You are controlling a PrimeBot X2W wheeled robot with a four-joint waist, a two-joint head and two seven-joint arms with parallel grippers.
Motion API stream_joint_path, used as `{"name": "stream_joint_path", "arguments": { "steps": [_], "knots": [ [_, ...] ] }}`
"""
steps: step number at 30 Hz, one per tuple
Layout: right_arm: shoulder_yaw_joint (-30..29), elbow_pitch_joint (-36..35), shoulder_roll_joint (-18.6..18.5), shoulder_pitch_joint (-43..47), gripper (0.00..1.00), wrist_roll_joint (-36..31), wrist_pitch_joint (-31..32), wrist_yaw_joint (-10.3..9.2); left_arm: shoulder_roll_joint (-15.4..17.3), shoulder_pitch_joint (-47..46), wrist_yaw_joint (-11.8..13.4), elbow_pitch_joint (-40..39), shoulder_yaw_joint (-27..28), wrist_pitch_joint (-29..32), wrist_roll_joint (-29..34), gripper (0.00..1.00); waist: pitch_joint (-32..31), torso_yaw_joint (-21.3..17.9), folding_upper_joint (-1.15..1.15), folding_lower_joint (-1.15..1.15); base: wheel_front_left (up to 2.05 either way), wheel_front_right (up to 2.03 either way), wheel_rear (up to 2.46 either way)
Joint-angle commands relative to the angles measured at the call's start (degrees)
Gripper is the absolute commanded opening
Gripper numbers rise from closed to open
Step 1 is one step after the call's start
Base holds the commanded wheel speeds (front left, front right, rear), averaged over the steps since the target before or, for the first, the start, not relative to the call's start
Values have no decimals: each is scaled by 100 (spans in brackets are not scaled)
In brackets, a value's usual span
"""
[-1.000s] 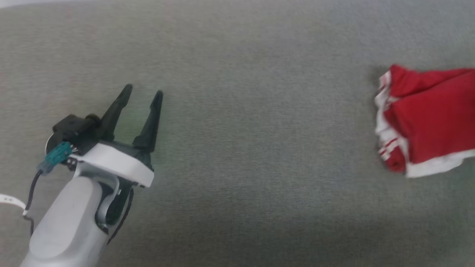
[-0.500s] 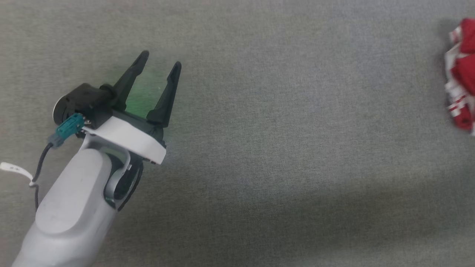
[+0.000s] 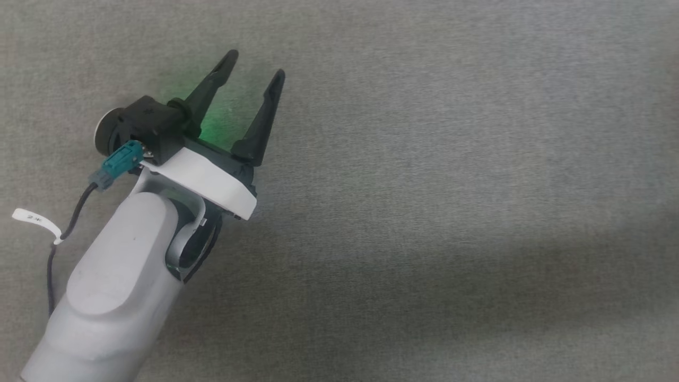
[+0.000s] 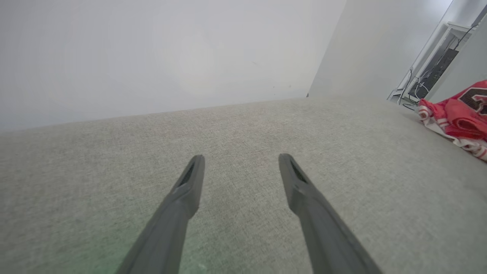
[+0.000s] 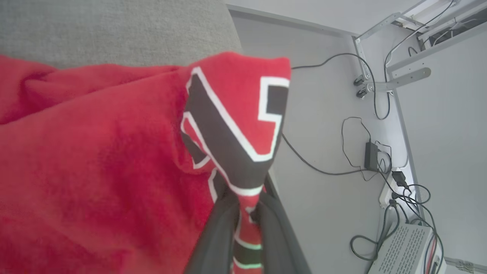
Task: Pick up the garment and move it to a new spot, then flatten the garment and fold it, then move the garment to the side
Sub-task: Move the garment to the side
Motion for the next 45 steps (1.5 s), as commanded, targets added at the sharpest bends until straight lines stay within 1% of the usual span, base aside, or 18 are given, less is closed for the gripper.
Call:
{"name": "stream_joint_path", "arguments": {
  "steps": [1,2,3,4,6,7,8,9,13,21,23,26,27,33,34,39,45],
  "knots": [
    [11,109,54,-100,0,-70,-97,-11,-20,-81,-38,19,-4,-39,32,100,37,57,0,0,0,0,0],
    [15,215,79,-138,0,-100,-139,-11,-19,-88,-31,24,0,-46,21,100,46,79,0,0,0,0,0],
    [12,305,105,-179,5,-126,-182,-11,-7,-86,-32,31,6,-55,23,100,50,94,0,0,0,0,0],
    [8,395,121,-236,17,-154,-225,-12,1,-79,-31,38,14,-57,27,100,52,104,0,0,0,0,0],
    [-9,560,141,-332,43,-202,-310,-12,9,-58,-29,48,35,-78,9,100,49,119,0,0,0,0,0],
    [-12,606,171,-375,66,-234,-382,-11,21,-42,-14,53,57,-92,-1,100,40,119,0,0,0,0,0],
    [-20,667,183,-421,92,-262,-434,-12,30,-25,-2,56,78,-99,-10,100,27,118,0,0,0,0,0],
    [-13,724,215,-455,100,-277,-475,-12,38,2,0,64,98,-103,-26,100,4,113,0,0,0,0,0],
    [-1,840,252,-561,100,-300,-605,-12,71,104,-6,56,147,-128,-60,100,-87,84,0,0,0,0,0],
    [182,919,468,-701,100,-143,-967,-12,135,387,6,-99,372,-170,-198,100,-419,32,0,0,0,0,0],
    [266,887,557,-681,100,-81,-1055,-11,141,476,-24,-159,408,-180,-233,100,-517,26,0,0,0,0,0],
    [362,856,659,-616,100,57,-1208,-12,162,609,6,-235,507,-193,-195,100,-678,38,0,0,0,0,0],
    [406,838,702,-578,100,98,-1261,-12,180,657,53,-251,545,-195,-159,100,-738,43,0,0,0,0,0],
    [714,638,966,-346,100,390,-1654,-12,212,1015,204,-461,926,-192,-75,100,-1086,71,0,0,0,0,0],
    [827,537,1073,-236,100,457,-1823,-11,187,1187,230,-546,1057,-193,-63,100,-1201,91,0,0,0,0,0],
    [1061,266,1307,119,100,742,-2271,-12,172,1592,305,-695,1357,-194,112,100,-1488,191,0,0,0,0,0],
    [1369,-149,1443,615,100,894,-2843,-11,156,2124,257,-741,1674,-194,185,100,-1824,337,0,0,0,0,0]
  ]
}}
